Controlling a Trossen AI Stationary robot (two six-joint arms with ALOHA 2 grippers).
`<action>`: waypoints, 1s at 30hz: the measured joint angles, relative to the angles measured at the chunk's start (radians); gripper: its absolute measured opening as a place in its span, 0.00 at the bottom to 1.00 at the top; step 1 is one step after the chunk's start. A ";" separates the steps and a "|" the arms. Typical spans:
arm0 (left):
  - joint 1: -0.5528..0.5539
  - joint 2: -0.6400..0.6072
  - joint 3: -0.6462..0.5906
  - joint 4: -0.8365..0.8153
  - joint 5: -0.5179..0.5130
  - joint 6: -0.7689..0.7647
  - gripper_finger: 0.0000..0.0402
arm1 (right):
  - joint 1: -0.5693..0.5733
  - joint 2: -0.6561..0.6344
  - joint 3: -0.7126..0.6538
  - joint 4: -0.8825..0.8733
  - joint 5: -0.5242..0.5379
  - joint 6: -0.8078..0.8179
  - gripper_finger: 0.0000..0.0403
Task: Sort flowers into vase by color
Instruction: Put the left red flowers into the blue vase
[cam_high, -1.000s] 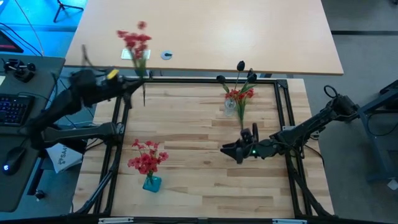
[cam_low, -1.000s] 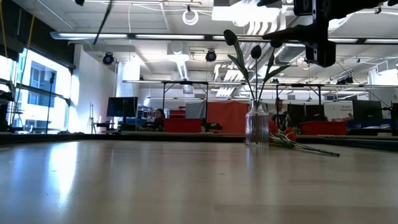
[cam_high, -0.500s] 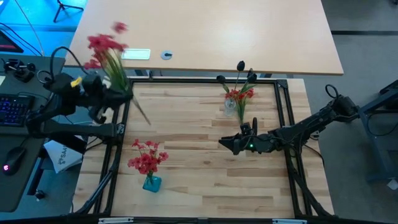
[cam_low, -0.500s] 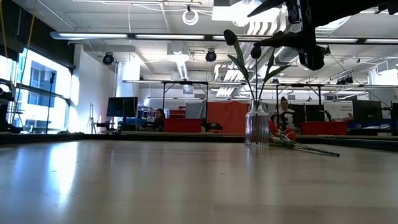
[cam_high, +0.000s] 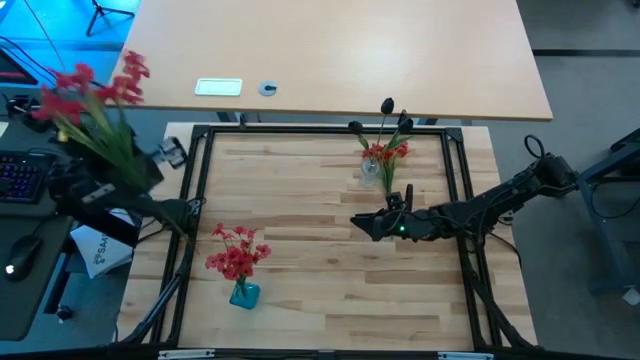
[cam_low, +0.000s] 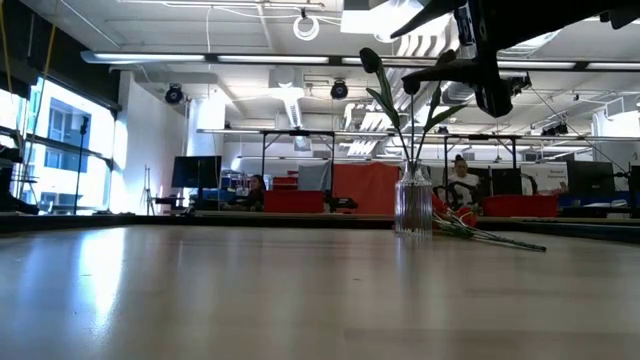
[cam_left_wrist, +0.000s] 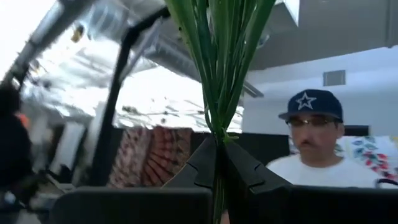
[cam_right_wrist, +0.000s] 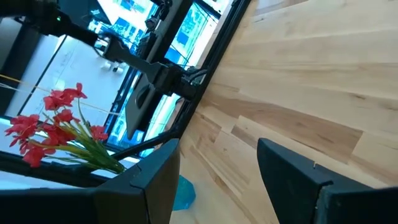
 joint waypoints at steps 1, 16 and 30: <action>-0.030 0.016 0.000 0.001 -0.012 0.010 0.00 | 0.000 0.000 0.000 0.000 -0.007 -0.003 0.52; -0.623 0.306 0.207 -0.215 -0.627 0.386 0.00 | 0.021 0.001 0.000 -0.047 -0.155 -0.058 0.52; -1.092 0.478 0.248 -0.568 -1.587 0.139 0.00 | 0.088 0.001 0.000 0.005 -0.186 -0.087 0.52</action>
